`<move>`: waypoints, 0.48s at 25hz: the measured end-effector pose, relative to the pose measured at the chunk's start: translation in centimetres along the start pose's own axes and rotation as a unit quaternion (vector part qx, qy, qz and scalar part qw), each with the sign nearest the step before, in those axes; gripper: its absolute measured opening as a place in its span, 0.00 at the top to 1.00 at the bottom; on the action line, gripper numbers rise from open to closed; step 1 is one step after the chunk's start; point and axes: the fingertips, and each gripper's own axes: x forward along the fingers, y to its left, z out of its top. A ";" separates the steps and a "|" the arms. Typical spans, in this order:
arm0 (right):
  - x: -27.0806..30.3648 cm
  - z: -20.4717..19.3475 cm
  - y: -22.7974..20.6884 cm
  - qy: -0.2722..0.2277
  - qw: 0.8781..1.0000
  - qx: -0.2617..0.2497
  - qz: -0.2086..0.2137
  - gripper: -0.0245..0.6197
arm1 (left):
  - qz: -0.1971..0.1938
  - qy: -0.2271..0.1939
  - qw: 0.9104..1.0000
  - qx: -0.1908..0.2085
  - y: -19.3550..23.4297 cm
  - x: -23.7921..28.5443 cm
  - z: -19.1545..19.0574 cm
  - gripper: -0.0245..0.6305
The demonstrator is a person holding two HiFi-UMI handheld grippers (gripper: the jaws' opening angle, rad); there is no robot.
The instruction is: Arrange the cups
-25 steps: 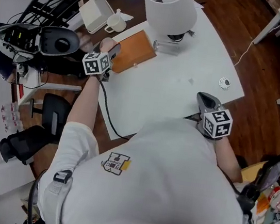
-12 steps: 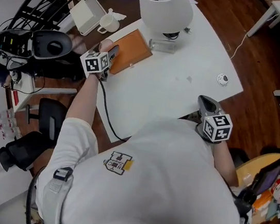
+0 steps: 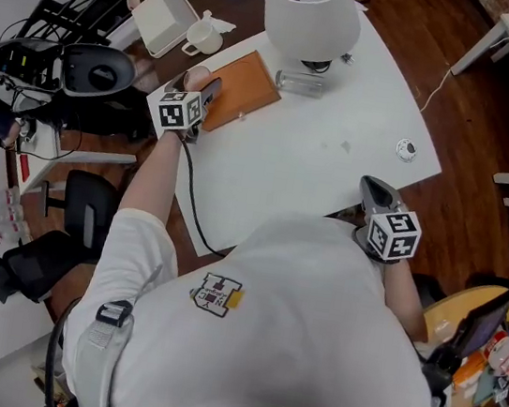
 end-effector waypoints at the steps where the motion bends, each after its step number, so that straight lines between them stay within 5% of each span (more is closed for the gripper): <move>1: 0.0 0.0 0.0 0.000 1.000 0.000 0.000 0.96 | -0.001 -0.002 1.000 -0.001 0.0 0.0 0.0 0.36; 6: 0.0 0.0 -0.1 0.000 1.000 -0.001 -0.001 0.96 | -0.005 0.006 1.000 0.001 -0.1 0.5 -1.0 0.35; 9: -0.4 0.0 -0.1 0.001 1.000 -0.003 0.001 0.96 | -0.002 -0.012 1.000 0.007 -0.1 -0.1 -1.2 0.21; 12: -0.4 0.0 -0.2 0.002 1.000 -0.004 0.002 0.96 | 0.002 -0.027 1.000 0.002 0.2 -1.0 -1.2 0.20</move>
